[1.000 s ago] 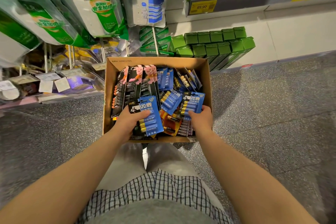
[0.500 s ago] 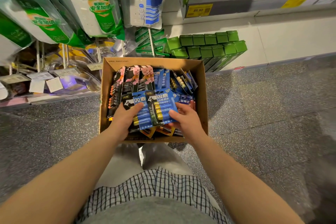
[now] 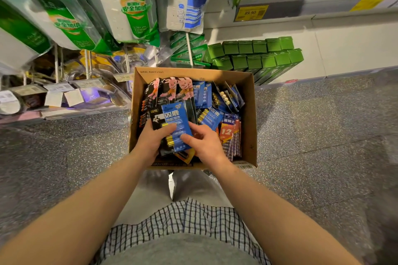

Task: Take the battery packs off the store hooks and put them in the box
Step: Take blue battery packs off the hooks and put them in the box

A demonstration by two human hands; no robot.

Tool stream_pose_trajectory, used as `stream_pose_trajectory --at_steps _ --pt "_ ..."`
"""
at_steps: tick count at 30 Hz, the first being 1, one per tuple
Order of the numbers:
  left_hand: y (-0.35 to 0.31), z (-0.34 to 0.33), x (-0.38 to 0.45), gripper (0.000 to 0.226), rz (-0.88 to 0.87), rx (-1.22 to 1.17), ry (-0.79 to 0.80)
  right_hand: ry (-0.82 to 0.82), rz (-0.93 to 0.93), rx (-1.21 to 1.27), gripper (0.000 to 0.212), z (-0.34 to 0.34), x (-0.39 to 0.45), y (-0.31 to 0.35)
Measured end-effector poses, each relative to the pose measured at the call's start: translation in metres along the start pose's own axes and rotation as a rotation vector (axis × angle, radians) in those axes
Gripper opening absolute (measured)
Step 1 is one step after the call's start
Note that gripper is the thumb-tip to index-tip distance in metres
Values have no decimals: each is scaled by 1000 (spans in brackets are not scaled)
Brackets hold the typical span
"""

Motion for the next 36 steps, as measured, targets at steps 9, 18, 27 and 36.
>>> stream_pose_trajectory --at_steps 9,18,27,36 --pt "-1 32 8 38 30 68 -44 -482 -279 145 41 49 41 -25" --pt "-15 49 15 27 46 134 -22 -577 -359 86 46 41 71 -29" --pt "-42 71 29 32 27 256 106 -603 -426 205 43 40 69 -27" --pt "-73 87 27 30 -27 322 259 -802 -67 305 13 29 -20 5"
Point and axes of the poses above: each hand's wrist, its own x-axis towards the middle knuckle, its own z-axis out of the back of the hand, y = z × x, the point moved 2 cm from there along x, towards the middle knuckle, and after that the axes turned 6 degrees about x, right-handed, at the moved point
